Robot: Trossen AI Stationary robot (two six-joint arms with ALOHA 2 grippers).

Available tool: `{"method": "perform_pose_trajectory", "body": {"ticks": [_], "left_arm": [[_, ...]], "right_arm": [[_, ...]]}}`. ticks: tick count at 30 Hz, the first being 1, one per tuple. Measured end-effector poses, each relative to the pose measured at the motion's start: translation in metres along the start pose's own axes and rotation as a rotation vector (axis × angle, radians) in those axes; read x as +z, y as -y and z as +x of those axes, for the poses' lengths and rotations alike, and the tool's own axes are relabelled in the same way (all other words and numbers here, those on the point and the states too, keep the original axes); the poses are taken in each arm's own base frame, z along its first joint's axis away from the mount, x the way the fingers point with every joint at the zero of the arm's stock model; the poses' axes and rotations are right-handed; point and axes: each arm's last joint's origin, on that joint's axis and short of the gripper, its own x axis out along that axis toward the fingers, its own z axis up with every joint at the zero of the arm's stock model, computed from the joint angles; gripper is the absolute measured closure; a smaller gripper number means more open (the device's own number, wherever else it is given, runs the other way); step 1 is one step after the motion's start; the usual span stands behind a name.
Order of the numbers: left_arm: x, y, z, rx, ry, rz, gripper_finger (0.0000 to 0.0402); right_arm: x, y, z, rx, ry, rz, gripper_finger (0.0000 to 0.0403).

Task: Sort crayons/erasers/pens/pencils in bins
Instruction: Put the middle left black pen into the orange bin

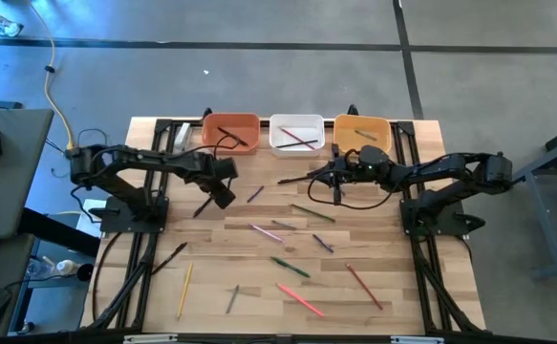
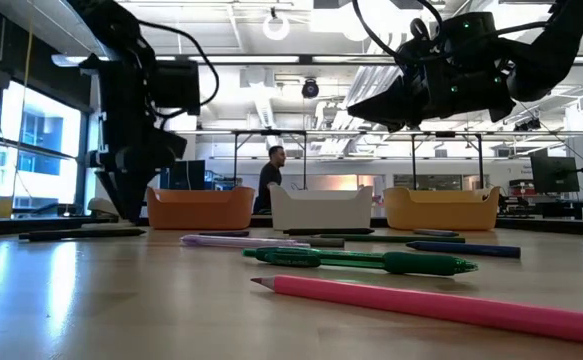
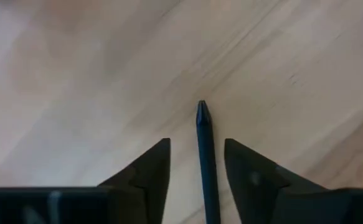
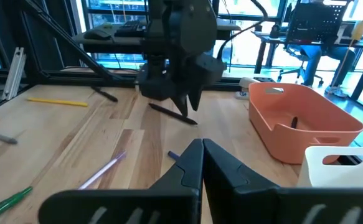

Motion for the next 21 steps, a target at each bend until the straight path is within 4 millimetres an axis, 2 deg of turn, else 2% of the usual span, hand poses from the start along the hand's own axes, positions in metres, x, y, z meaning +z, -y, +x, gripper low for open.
{"method": "perform_pose_trajectory", "body": {"ticks": [4, 9, 13, 21], "left_arm": [[0.002, 0.001, 0.006, 0.002, -0.004, 0.024, 0.024], [-0.007, -0.002, 0.022, -0.047, 0.016, 0.002, 0.0247], [-0.012, -0.003, 0.028, -0.072, 0.025, -0.004, 0.0274], [-0.011, -0.005, 0.024, -0.099, 0.065, 0.034, 0.0355]], "right_arm": [[0.0, 0.0, 0.0, 0.0, 0.0, 0.0, 0.0403], [0.0, 0.0, 0.0, 0.0, -0.003, 0.0, 0.0403], [0.0, 0.0, 0.0, 0.001, -0.002, 0.0, 0.0403], [0.0, 0.0, 0.0, 0.0, -0.001, 0.0, 0.0403]]}}
